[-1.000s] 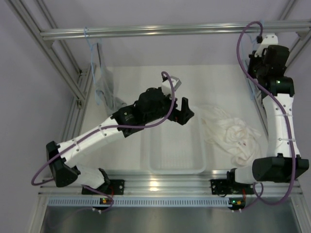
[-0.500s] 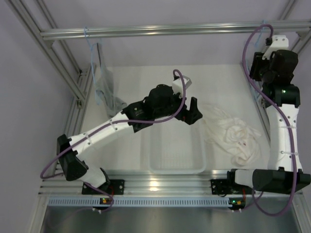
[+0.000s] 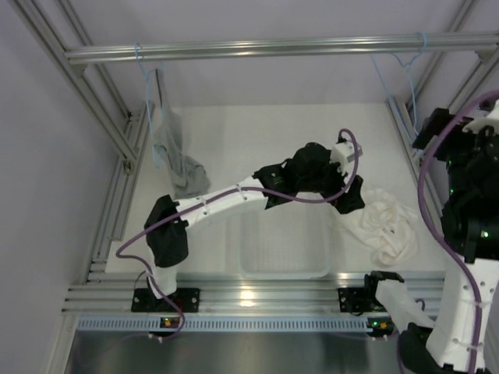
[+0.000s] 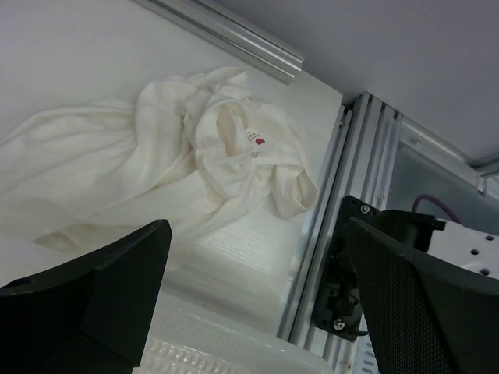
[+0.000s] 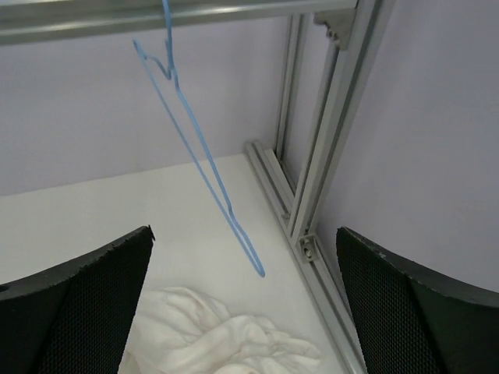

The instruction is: Remove the tank top from the hanger

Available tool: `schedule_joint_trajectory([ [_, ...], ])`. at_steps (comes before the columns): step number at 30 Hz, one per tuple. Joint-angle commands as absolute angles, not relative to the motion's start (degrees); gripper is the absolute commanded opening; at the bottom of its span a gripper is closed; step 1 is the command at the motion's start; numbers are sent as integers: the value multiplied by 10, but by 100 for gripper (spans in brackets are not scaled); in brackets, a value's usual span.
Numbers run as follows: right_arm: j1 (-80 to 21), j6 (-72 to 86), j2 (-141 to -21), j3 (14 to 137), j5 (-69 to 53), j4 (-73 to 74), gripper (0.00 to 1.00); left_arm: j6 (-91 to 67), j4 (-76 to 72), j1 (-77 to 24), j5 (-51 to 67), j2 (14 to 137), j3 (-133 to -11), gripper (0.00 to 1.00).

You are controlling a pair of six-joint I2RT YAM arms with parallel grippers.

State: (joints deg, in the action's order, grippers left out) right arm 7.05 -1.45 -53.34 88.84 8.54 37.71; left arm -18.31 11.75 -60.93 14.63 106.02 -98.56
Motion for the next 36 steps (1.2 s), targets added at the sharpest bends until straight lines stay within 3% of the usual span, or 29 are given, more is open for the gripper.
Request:
schedule_joint_trajectory([
  [1,82,9,-464,880,94,404,99,-110,56,-628,170,1109,-1011,99],
  [7,81,38,-339,882,18,420,99,-20,47,-663,118,1213,-1074,99],
  [16,79,76,-258,905,-73,448,99,86,48,-667,109,1345,-1171,99],
  [22,72,79,-232,909,-92,453,99,161,40,-684,-29,1440,-1260,99],
  [30,69,87,-224,922,-116,452,99,136,107,-683,82,1541,-1319,99],
  [31,69,88,-222,922,-119,452,99,134,115,-683,92,1545,-1322,94],
  [33,69,91,-221,927,-124,450,99,122,121,-681,110,1553,-1326,68],
  [34,69,91,-220,928,-126,451,99,118,121,-680,112,1552,-1329,48],
  [35,69,91,-219,932,-127,450,99,113,122,-680,111,1552,-1332,6],
  [36,69,92,-219,934,-127,451,99,104,120,-681,102,1548,-1343,0],
])
